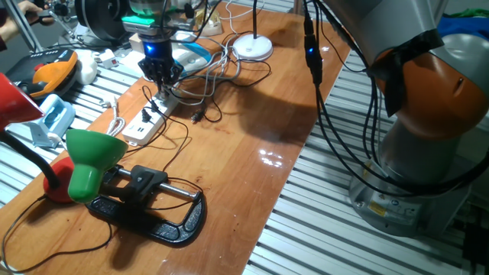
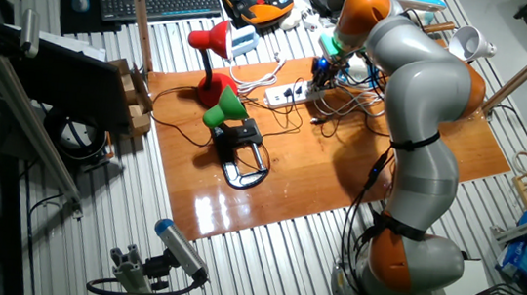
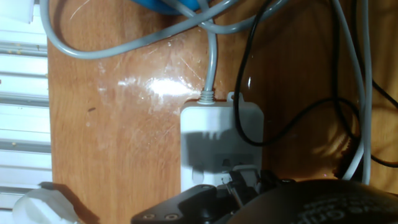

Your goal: Plug in the power cord of the desk lamp, turn on the socket, and light up the desk lamp

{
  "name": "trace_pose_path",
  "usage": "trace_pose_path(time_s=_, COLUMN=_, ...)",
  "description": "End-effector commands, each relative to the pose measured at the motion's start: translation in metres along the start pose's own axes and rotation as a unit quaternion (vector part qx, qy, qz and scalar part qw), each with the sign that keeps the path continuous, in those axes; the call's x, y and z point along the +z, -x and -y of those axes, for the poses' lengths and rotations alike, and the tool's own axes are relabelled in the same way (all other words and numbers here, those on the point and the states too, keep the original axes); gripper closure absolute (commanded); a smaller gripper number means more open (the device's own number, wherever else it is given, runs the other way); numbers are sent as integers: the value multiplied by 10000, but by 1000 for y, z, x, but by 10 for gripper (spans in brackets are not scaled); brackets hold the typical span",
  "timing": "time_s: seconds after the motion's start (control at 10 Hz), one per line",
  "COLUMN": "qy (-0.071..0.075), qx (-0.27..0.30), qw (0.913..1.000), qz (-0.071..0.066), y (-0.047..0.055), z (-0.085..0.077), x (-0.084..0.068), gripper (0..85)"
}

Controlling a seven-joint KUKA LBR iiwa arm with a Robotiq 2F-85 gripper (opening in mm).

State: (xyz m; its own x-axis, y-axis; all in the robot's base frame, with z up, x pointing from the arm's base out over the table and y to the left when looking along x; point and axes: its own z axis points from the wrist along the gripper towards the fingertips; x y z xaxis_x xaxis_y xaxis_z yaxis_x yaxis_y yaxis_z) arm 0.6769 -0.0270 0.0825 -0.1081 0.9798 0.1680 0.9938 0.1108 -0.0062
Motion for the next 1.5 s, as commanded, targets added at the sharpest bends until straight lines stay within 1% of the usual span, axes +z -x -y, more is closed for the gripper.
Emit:
trace_pose_path(time_s=0.0, qy=0, qx=1, qw=10000, qz=0, y=0, z=0, x=0, gripper=850)
trace_pose_path(time_s=0.5, qy=-10, qx=1, qw=10000, qz=22, y=-1, z=-7, x=-2, gripper=850)
trace_pose_path(time_s=1.0, qy=13, qx=-16, qw=10000, qz=-45, y=-1, z=-9, x=1, gripper=850)
trace_pose_path(time_s=1.2, qy=-22, qx=-40, qw=10000, qz=-80, y=-2, z=-10, x=1, gripper=850)
trace_pose_path(time_s=1.4, qy=-68, qx=-63, qw=9999, qz=-77, y=-2, z=-10, x=1, gripper=850)
